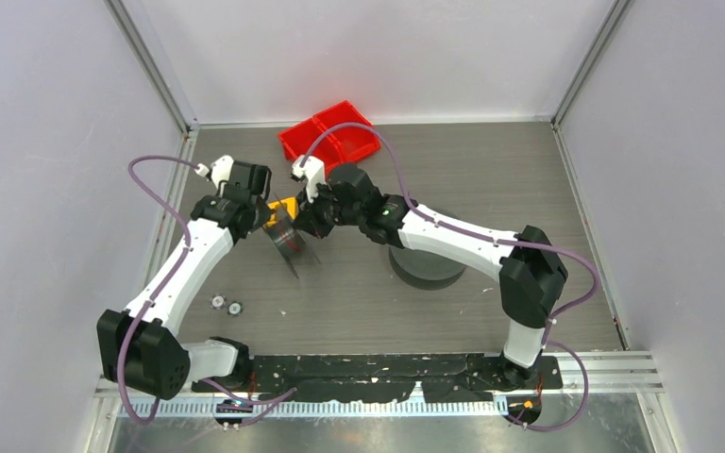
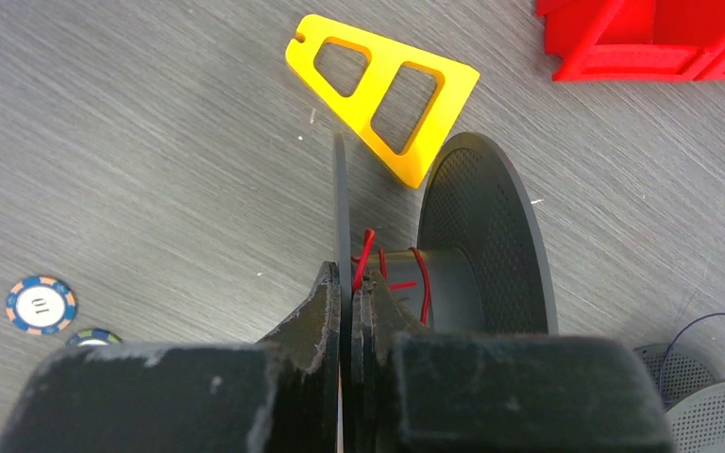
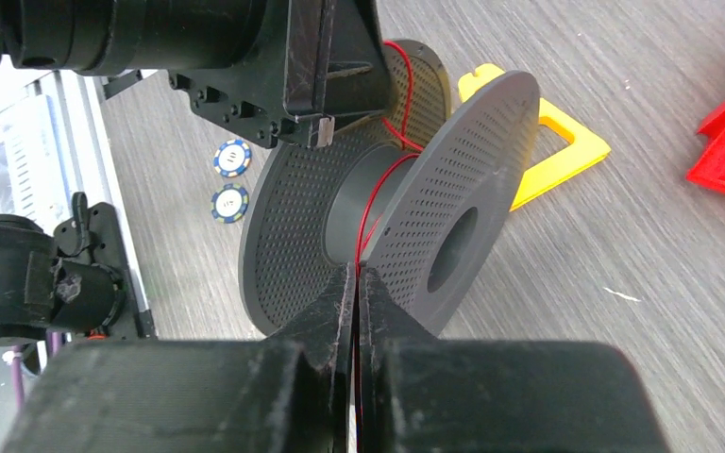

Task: Wrap the cables
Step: Wrap the cable around the cable reel.

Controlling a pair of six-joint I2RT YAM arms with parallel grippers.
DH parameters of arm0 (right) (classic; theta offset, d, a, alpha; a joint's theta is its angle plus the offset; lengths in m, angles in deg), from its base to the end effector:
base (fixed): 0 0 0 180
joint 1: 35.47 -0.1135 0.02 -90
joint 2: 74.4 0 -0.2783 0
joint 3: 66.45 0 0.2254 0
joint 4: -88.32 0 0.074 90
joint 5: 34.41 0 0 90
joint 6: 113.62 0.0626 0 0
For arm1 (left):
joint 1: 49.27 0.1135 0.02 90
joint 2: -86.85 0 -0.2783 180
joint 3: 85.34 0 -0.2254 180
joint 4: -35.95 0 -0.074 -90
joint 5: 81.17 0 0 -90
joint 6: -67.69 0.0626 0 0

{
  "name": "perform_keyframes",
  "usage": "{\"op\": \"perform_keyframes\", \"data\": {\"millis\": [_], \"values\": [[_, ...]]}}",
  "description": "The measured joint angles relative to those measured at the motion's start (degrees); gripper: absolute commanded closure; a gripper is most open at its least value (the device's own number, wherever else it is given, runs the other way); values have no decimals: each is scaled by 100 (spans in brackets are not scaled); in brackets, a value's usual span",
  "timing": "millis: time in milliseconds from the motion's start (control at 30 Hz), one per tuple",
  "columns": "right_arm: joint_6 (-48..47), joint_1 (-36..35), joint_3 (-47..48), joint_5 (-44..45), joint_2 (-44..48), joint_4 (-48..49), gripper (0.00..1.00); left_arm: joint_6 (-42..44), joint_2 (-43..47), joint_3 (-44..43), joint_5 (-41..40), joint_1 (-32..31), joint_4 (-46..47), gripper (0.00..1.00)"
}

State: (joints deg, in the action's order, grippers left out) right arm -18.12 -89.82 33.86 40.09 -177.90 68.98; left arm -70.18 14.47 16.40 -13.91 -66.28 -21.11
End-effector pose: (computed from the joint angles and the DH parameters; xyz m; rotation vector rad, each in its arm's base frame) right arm 0.2394 0.3625 0.3201 -1.0245 1.8021 0.9313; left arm 0.2390 -0.0478 0.2992 -0.7915 2.2371 -0.0457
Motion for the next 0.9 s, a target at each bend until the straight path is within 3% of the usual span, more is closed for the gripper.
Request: {"op": "perform_keyframes", "data": {"millis": [333, 567, 900], "values": [[-444, -365, -627, 957, 376, 461, 95, -1010, 85, -177, -52, -28, -704, 100], [-398, -407, -1672, 1093, 925, 1189, 94, -984, 439, 85, -2, -313, -481, 100], [-446, -413, -2155, 922, 863, 1834, 91, -710, 643, 323, -197, -413, -138, 100]]}}
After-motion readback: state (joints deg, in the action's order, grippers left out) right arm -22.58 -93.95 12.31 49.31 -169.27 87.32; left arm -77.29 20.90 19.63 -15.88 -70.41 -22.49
